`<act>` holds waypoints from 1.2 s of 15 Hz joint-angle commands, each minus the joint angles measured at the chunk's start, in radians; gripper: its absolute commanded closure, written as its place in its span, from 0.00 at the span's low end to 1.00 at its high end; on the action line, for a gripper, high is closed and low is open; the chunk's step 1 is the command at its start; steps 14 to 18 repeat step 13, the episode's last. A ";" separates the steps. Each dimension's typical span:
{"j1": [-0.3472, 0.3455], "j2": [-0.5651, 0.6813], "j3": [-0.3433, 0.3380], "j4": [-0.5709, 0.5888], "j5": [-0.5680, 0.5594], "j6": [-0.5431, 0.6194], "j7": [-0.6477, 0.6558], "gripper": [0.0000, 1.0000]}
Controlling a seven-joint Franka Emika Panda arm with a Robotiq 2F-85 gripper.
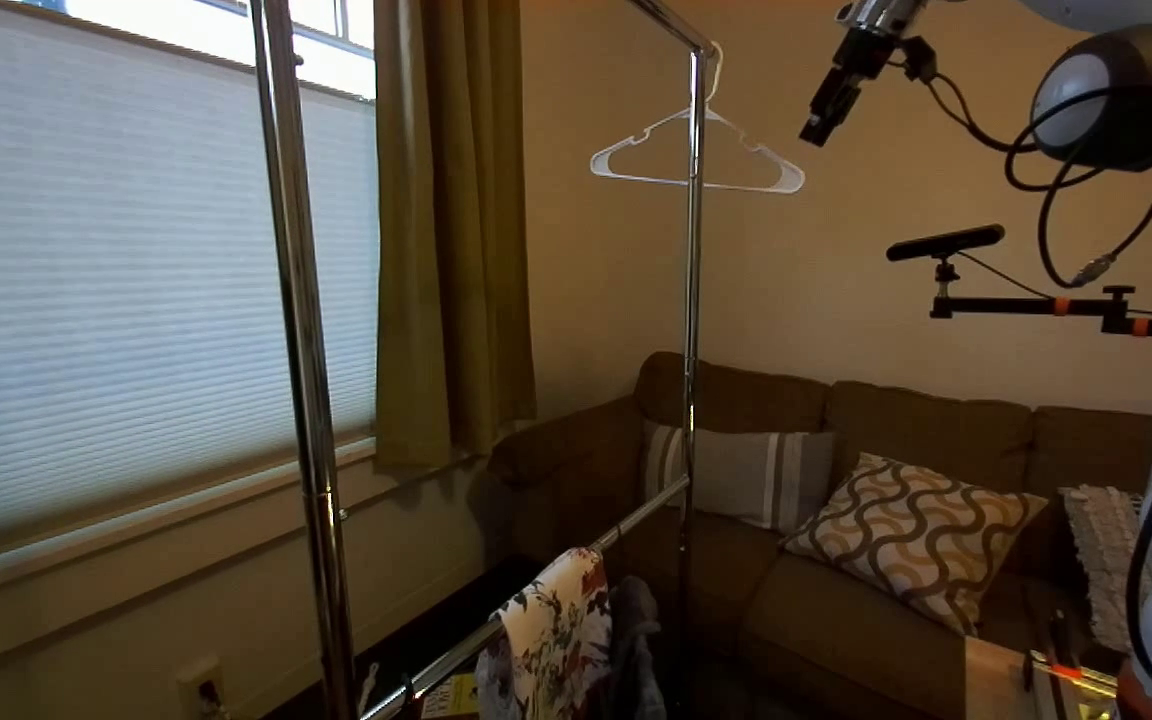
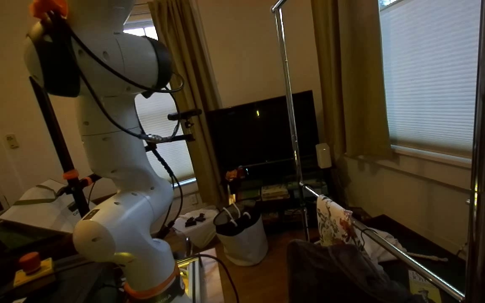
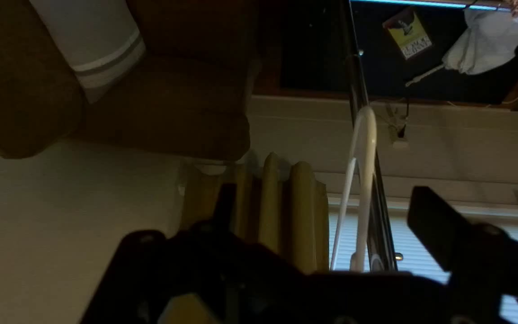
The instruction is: Remove the white hang wire from the second rale and put it on the right corner on the first rale
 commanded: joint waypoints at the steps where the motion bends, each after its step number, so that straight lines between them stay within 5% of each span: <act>1: -0.023 -0.113 -0.017 -0.063 0.056 -0.027 -0.068 0.00; 4: 0.008 -0.230 0.023 -0.110 -0.013 -0.003 -0.092 0.00; 8: 0.023 -0.420 0.211 -0.220 -0.173 0.122 0.010 0.00; 10: 0.030 -0.481 0.298 -0.291 -0.160 0.066 0.065 0.00; 11: 0.009 -0.384 0.238 -0.156 -0.139 0.064 0.024 0.00; 13: 0.016 -0.439 0.302 -0.217 -0.142 0.062 0.060 0.00; 18: 0.016 -0.439 0.302 -0.217 -0.142 0.062 0.060 0.00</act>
